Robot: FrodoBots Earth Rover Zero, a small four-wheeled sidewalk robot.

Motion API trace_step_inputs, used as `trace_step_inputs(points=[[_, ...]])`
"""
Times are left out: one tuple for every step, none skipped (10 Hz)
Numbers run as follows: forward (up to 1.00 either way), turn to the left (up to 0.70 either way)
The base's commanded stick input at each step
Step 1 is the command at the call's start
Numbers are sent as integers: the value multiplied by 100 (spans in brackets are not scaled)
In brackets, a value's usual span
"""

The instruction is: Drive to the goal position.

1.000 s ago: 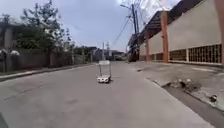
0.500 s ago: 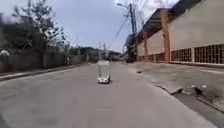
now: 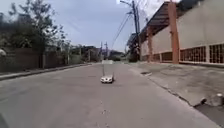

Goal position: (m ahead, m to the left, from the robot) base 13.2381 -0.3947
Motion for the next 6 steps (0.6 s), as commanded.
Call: trace_step_inputs(points=[[100, 0], [100, 0], [100, 0], [100, 0], [100, 0], [100, 0]])
